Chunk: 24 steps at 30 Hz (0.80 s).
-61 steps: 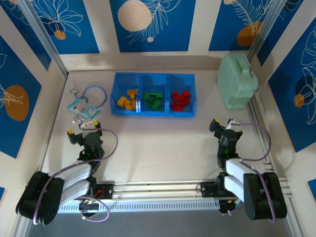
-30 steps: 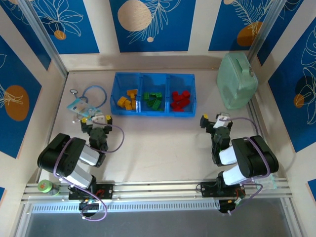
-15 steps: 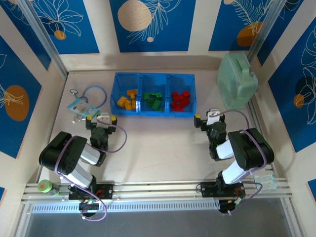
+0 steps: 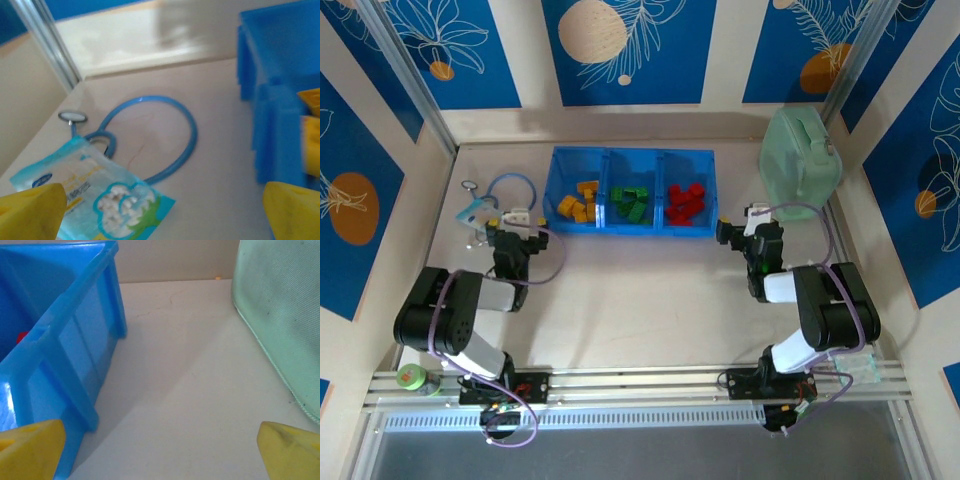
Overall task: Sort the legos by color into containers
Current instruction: Reset both arms
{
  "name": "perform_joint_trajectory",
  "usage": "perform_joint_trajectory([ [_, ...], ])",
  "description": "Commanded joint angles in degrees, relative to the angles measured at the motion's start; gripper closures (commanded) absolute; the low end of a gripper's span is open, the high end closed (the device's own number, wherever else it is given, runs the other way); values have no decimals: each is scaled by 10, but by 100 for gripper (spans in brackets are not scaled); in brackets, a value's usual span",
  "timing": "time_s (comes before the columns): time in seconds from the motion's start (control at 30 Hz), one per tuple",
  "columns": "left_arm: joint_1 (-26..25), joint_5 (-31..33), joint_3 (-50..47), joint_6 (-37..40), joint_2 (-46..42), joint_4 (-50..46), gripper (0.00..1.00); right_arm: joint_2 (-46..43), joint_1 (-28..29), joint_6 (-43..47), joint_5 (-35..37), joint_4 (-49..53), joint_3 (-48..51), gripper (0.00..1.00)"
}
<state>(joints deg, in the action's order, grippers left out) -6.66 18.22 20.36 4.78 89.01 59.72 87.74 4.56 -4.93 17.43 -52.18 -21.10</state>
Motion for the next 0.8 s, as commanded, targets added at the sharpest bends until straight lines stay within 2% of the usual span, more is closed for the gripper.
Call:
perform_joint_trajectory([
  [0.0,14,-47,-3,-35,13,-16,0,-5,3,8,-7,-19,11,1],
  [0.07,11,-50,-2,-35,2,-44,0,-4,4,8,-6,-19,11,1],
  [0.13,10,-50,-10,-29,9,-12,0,-1,-2,-2,-2,8,-5,1],
  [0.2,7,-56,-25,-24,9,17,0,-7,-43,-31,-68,50,-21,1],
  [0.33,7,-71,-30,-18,10,24,0,-4,-33,-24,-45,42,-20,1],
  [0.43,7,-69,-10,-20,9,-17,0,-5,-32,-23,-44,41,-18,1],
  [0.5,13,-89,11,-26,9,-57,0,-5,-27,-19,-38,40,-18,1],
  [0.77,22,-101,4,-27,6,-47,0,-6,-31,-19,-51,42,-19,1],
])
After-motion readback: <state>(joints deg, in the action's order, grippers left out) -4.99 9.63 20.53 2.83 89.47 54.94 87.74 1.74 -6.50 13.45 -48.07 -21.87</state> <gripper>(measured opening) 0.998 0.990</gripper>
